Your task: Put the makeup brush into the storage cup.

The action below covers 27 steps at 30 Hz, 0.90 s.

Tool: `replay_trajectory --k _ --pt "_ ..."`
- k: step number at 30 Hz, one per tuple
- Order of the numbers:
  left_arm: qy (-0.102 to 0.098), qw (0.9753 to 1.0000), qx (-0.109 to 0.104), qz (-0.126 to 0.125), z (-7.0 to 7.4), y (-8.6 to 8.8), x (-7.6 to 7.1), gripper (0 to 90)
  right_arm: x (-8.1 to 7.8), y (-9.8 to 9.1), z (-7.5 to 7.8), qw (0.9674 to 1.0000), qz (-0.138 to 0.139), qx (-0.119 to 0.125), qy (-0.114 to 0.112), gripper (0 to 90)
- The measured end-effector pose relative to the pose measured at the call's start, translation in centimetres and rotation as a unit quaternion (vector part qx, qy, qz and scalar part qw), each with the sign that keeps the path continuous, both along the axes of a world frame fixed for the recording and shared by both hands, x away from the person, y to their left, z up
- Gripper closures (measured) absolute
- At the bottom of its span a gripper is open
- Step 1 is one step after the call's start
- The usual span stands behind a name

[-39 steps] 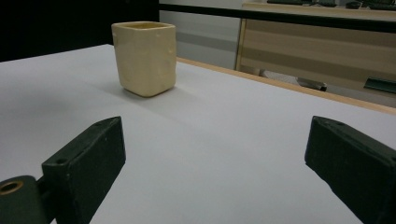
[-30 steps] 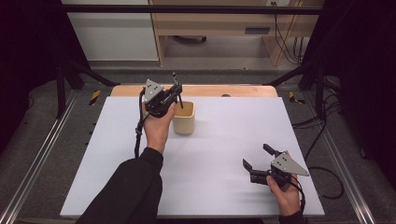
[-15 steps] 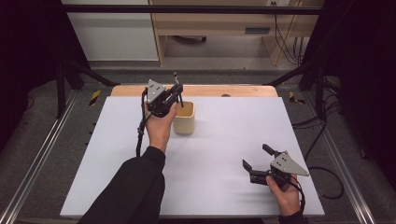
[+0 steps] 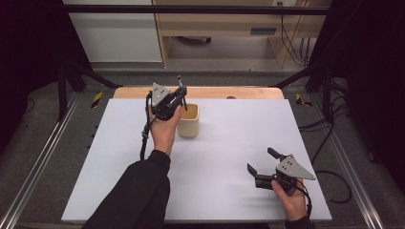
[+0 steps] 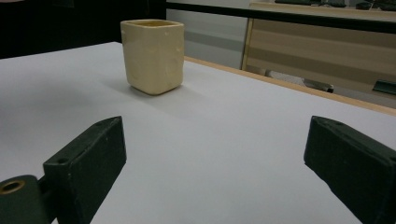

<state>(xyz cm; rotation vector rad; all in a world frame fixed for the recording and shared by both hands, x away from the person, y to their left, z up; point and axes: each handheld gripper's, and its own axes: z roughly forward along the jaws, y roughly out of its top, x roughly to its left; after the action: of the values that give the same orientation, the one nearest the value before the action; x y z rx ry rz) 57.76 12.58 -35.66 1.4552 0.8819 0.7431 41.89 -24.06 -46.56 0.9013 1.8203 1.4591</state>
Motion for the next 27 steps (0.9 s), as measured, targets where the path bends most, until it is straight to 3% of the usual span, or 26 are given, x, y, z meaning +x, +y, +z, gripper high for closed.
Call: replay_trajectory --k 27 --pt "0.008 0.9999 0.011 0.002 -1.7 -0.1 0.4 83.2 0.1 0.0 -0.1 1.0000 0.001 0.000 0.003 6.1"
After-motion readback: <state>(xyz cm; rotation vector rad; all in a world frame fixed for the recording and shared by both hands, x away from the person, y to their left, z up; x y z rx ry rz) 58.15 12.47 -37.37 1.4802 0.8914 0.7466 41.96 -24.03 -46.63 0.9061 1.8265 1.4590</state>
